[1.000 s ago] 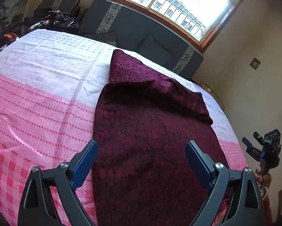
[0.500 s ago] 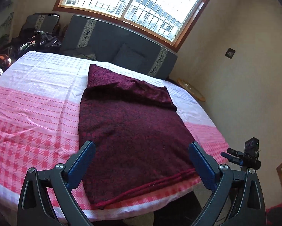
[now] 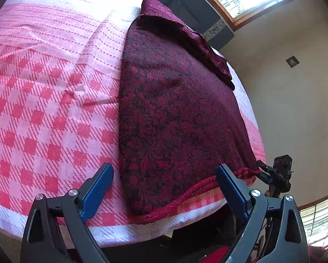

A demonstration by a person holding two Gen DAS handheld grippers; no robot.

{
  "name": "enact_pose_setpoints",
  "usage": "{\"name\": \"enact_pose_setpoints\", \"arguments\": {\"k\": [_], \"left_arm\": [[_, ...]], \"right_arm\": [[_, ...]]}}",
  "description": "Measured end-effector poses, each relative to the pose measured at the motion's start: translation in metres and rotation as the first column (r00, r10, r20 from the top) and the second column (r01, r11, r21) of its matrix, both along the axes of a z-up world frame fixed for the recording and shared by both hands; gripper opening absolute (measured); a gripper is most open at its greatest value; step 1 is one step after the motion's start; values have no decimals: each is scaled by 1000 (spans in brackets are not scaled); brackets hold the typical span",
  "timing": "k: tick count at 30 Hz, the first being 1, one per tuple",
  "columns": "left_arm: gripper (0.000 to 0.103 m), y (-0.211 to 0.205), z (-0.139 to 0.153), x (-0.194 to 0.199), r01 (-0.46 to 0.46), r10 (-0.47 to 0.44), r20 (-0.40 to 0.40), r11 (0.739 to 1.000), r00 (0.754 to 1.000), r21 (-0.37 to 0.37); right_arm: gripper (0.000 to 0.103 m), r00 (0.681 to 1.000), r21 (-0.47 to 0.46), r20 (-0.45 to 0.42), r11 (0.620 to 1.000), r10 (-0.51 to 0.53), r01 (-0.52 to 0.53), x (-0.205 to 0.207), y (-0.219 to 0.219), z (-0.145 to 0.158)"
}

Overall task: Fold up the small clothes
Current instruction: 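Grasp the sweater hem with the right gripper while the left gripper grasps the hem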

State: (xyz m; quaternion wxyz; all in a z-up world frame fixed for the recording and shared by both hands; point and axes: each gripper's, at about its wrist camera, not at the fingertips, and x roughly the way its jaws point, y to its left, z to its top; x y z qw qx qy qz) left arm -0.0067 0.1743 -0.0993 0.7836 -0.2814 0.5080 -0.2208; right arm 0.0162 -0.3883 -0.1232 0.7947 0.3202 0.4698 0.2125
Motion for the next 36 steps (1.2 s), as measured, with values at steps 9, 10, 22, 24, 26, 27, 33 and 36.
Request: {"name": "enact_pose_setpoints", "arguments": {"k": [9,10,22,24,26,27,33,36], "left_arm": [[39,5,-16,-2,37,-42,-39,991,998,-131],[38,8,-17,-3,34,-38,-30,990,999,-135],[70,4,-10,-1,107,-110,-21,989,994,-105],[75,7,-15,1,90,-98,-39,982,994,-166],[75,2,-17,5,79,-90,-50,979,995,-190],[75,-3,-16,7,92,-102,-46,978,994,-186],[75,-13,-17,9,63,-70,-36,982,997,-175],[66,-3,-15,4,0,-9,-52,985,999,-170]], "right_arm": [[15,999,52,-41,998,30,-28,9,7,-14],[15,999,70,-42,997,34,-31,8,8,-13],[33,998,154,-19,986,63,-59,9,2,-14],[35,997,133,-18,989,73,-70,13,6,-12],[36,997,132,-15,988,81,-78,14,8,-13],[36,996,129,-15,988,83,-80,16,10,-13],[31,996,113,-29,991,82,-78,17,13,-14],[29,995,111,-41,990,86,-81,17,12,-15]]}}
